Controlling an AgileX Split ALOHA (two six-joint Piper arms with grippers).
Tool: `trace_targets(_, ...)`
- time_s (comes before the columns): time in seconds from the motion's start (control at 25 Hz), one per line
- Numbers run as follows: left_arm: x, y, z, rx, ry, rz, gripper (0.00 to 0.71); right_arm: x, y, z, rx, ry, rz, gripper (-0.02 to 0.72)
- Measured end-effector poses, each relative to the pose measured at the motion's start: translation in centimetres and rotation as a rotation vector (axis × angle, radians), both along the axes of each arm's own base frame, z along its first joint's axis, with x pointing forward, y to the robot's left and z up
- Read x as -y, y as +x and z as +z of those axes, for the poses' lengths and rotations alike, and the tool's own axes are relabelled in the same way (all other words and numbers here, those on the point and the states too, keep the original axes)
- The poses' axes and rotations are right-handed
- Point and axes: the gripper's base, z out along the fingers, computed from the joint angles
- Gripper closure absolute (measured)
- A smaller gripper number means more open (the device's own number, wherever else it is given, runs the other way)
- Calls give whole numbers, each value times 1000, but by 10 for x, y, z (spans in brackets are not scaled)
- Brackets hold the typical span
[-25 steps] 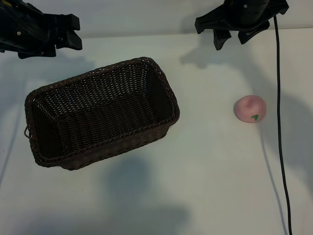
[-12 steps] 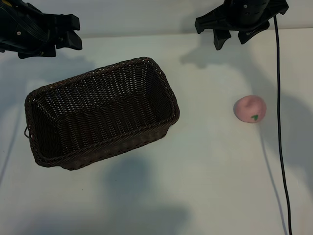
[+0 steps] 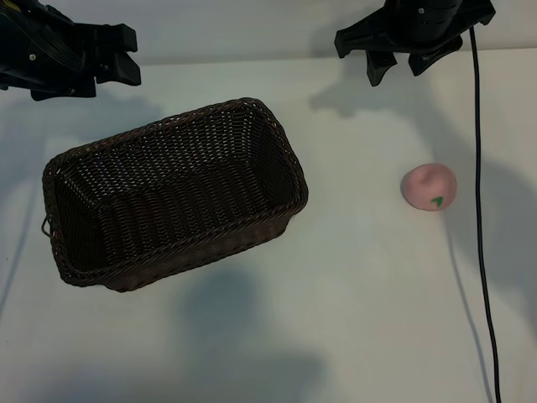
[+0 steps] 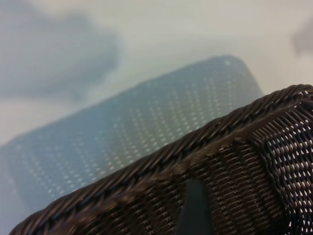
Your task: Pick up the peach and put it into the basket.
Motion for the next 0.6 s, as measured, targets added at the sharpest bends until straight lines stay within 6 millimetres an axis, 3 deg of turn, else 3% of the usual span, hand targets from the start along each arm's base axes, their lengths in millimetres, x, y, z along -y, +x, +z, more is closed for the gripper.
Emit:
trace_targets(0.4, -2, -1, 0, -21, -1, 41, 163, 0, 0, 0, 1, -1, 4, 191)
trace_targets(0.6, -12, -17, 2, -77, 74, 93, 163, 0, 0, 0, 1, -2, 7, 191)
